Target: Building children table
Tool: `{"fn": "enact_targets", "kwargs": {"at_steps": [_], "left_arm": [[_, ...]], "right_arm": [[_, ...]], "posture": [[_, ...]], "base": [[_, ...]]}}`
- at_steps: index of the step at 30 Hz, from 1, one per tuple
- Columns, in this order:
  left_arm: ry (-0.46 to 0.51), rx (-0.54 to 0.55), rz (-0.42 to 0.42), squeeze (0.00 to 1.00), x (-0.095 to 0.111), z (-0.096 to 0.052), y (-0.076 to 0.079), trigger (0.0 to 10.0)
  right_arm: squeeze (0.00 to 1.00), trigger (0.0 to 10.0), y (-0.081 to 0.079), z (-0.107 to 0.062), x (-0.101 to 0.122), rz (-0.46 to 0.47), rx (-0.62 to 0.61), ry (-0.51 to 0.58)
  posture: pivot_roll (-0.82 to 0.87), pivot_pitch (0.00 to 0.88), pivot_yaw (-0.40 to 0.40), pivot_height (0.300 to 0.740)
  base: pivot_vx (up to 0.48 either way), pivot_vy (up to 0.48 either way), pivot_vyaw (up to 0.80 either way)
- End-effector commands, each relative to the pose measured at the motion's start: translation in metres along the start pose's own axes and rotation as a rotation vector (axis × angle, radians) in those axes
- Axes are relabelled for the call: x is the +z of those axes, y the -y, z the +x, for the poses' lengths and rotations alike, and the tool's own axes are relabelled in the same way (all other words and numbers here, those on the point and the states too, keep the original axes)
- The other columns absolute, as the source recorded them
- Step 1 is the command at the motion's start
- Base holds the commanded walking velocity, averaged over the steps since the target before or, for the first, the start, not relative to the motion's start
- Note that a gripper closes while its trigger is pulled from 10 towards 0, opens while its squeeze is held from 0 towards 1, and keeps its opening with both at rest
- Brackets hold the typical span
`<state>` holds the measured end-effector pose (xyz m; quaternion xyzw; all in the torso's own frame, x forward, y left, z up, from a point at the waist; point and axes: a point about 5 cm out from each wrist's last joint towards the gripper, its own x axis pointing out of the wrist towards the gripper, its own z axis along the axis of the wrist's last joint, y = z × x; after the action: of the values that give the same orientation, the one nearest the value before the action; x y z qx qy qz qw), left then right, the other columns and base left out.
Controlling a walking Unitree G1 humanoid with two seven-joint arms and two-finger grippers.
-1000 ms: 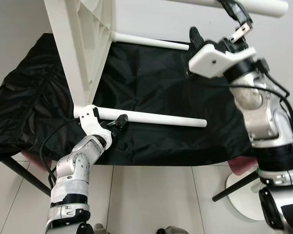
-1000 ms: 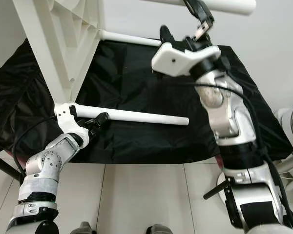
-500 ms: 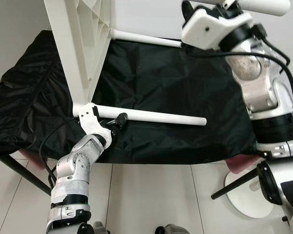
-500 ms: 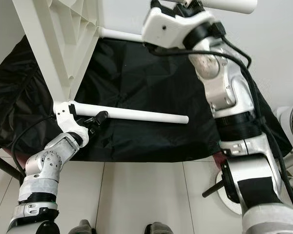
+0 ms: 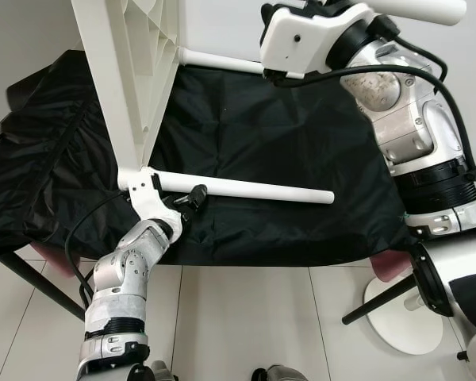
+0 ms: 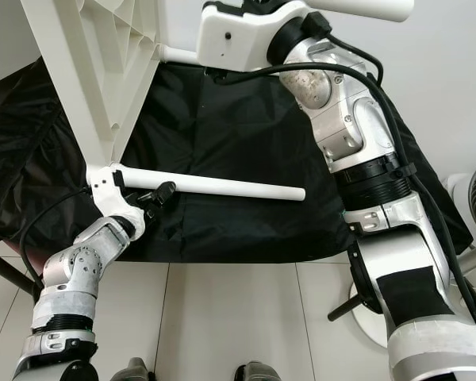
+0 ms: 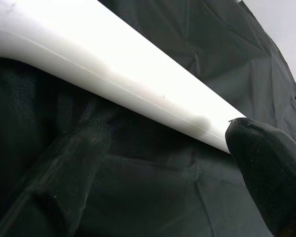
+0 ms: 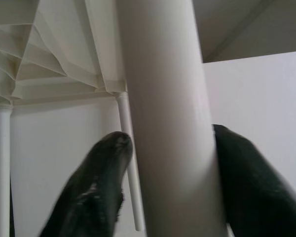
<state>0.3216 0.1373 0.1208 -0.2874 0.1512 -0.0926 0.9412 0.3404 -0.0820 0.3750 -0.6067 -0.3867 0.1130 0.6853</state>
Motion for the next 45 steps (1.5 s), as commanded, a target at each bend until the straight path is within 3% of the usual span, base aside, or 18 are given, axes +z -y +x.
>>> {"fn": "enact_targets", "kwargs": {"at_steps": [1,5,11,22,27,32,37,43,45], "left_arm": [[-0.081,0.215,-0.018,0.00,-0.017,-0.004,-0.019,10.0],[-0.075,0.238,-0.028,0.00,-0.015,-0.005,-0.020,10.0],[-0.028,0.231,-0.062,0.00,-0.003,0.000,-0.013,10.0],[-0.048,0.242,-0.065,0.00,-0.009,0.005,-0.002,10.0],[-0.040,0.271,-0.076,0.00,-0.008,0.002,-0.005,10.0],[0.006,0.323,-0.098,0.00,0.007,0.008,-0.001,10.0],[-0.010,0.415,-0.111,0.00,0.006,0.012,0.001,10.0],[-0.019,0.447,-0.127,0.00,0.004,0.015,0.003,10.0],[-0.031,0.446,-0.131,0.00,0.002,0.023,0.015,10.0]], "right_arm": [[0.00,0.0,0.000,-0.002,-0.005,0.012,0.016,-0.026],[0.00,0.0,0.001,-0.003,-0.007,0.028,0.005,-0.044],[0.00,0.0,0.006,-0.019,-0.019,0.114,-0.098,-0.156],[0.00,0.0,0.024,-0.034,-0.027,0.161,-0.230,-0.254],[0.00,0.0,0.030,-0.038,-0.029,0.166,-0.256,-0.274],[0.00,0.0,0.041,-0.043,-0.033,0.238,-0.309,-0.293],[0.00,0.0,0.050,-0.046,-0.032,0.268,-0.365,-0.297],[0.00,0.0,0.055,-0.048,-0.032,0.289,-0.399,-0.300],[0.00,0.0,0.061,-0.052,-0.031,0.312,-0.443,-0.308]], "posture": [[0.02,0.037,-0.044,0.740],[0.03,0.037,-0.046,0.740],[0.02,0.040,-0.046,0.740],[0.00,0.044,-0.036,0.740],[0.00,0.044,-0.036,0.740],[0.00,0.044,-0.039,0.740],[-0.01,0.044,-0.030,0.740],[-0.01,0.045,-0.029,0.740],[-0.01,0.045,-0.026,0.740]], "base": [[0.000,0.000,0.00],[0.000,0.000,0.00],[0.000,0.000,0.00],[0.000,0.000,0.00],[0.000,0.000,0.00],[0.000,0.000,0.00],[0.000,0.000,0.00],[0.000,0.000,0.00],[0.000,0.000,0.00]]}}
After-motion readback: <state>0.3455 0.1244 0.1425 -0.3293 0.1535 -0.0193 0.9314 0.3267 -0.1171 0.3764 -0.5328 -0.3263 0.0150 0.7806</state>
